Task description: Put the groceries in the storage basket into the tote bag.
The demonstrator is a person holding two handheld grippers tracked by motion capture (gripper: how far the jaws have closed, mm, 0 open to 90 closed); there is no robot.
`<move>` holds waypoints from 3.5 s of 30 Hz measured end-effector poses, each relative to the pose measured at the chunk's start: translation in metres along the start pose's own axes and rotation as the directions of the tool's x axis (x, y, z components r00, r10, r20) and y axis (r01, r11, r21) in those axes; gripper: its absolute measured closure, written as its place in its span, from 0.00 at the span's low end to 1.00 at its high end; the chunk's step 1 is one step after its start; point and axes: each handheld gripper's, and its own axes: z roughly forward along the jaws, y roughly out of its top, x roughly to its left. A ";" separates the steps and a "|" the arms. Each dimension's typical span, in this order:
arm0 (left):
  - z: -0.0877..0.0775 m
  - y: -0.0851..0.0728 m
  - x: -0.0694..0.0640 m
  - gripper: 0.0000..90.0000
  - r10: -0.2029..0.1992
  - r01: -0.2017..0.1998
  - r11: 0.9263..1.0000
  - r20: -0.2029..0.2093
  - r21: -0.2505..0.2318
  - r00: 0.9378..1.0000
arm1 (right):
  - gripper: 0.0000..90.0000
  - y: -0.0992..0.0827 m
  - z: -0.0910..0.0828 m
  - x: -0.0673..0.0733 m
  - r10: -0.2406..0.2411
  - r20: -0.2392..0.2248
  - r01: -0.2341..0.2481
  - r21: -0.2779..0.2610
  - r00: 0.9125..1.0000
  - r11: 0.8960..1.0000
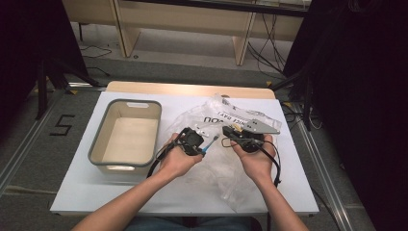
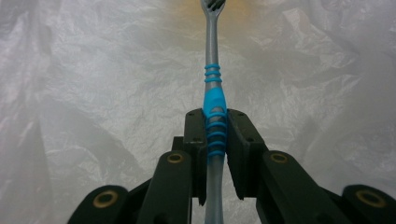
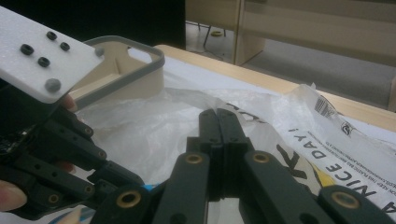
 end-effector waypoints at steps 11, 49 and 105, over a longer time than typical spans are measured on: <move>0.010 0.007 -0.001 0.87 -0.012 0.012 1.000 -0.020 -0.003 1.000 | 1.00 -0.001 0.002 0.002 -0.001 -0.005 0.001 0.008 1.000 1.000; 0.023 0.015 -0.012 0.87 0.014 -0.020 0.991 -0.041 -0.135 0.999 | 1.00 -0.007 0.008 0.004 -0.009 -0.015 0.009 0.038 1.000 0.999; -0.050 -0.045 -0.012 0.53 0.054 -0.033 0.975 0.087 -0.222 0.995 | 1.00 -0.034 0.014 0.001 0.010 -0.081 0.006 0.194 0.997 0.981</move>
